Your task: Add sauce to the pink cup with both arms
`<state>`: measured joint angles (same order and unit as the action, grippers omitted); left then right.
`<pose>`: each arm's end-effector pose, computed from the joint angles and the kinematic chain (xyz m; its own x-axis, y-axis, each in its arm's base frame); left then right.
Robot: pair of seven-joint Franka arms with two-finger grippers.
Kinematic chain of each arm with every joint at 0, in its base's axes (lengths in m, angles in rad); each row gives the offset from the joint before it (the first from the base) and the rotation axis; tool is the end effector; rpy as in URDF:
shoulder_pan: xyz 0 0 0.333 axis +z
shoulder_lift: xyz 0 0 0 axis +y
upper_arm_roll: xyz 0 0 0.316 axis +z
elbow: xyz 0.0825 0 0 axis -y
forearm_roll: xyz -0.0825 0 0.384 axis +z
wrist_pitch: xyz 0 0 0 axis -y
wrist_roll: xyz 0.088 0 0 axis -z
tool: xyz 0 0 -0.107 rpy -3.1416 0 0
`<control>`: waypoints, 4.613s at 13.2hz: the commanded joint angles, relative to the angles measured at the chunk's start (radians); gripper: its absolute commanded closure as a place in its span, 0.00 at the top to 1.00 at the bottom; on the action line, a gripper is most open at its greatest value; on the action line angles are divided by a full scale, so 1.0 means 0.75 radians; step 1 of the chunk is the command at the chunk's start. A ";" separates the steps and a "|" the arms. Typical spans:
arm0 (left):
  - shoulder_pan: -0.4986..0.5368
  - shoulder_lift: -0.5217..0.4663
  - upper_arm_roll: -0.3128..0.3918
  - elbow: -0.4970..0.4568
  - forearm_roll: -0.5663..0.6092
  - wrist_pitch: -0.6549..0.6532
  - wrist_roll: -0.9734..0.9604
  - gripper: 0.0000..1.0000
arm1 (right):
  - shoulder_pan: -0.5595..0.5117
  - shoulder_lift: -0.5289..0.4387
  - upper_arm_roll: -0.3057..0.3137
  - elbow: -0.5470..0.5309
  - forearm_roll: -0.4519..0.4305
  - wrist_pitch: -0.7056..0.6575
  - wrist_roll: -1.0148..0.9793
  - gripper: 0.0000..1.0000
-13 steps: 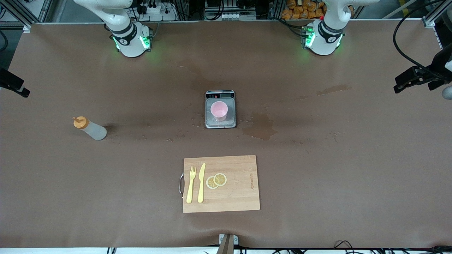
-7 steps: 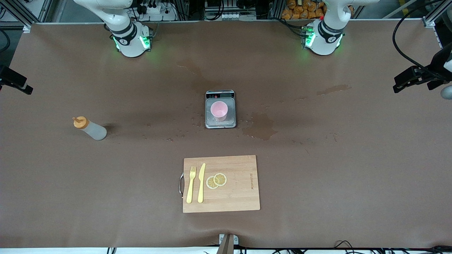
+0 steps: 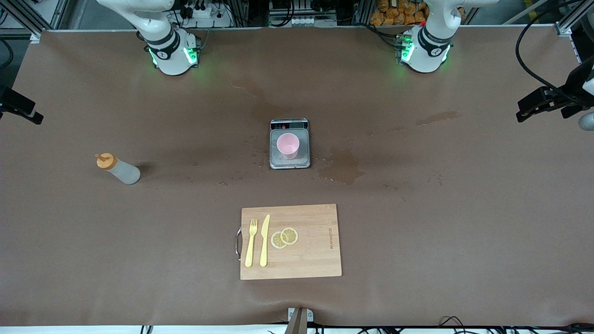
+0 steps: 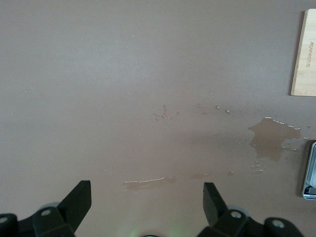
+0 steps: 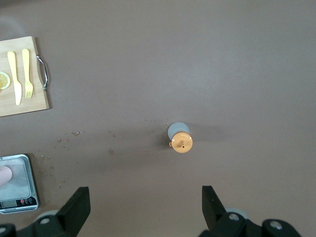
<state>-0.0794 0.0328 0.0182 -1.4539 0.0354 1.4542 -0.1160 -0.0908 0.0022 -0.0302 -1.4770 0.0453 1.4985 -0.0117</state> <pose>0.5522 -0.0299 0.6509 0.9979 0.0588 -0.0280 0.0577 -0.9976 -0.0394 0.5447 -0.0611 0.6609 0.9942 -0.1058 0.0199 -0.1048 -0.9935 -0.0448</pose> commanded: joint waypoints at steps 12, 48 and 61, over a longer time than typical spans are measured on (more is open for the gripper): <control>-0.015 -0.017 -0.002 -0.019 -0.023 -0.018 0.018 1.00 | -0.185 0.248 0.008 0.008 0.007 0.131 -0.001 1.00; -0.011 -0.013 -0.032 -0.019 -0.023 -0.016 0.022 1.00 | -0.562 1.177 0.012 0.037 0.801 -0.114 0.789 0.89; -0.009 -0.017 -0.032 -0.015 -0.023 -0.016 0.024 1.00 | -0.460 1.116 0.052 0.053 0.801 -0.151 1.019 0.40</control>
<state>-0.0890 0.0328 -0.0072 -1.4671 0.0352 1.4493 -0.1160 -0.4791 0.8764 -0.0021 -1.4612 0.6297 1.4163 0.6375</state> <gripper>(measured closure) 0.000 0.568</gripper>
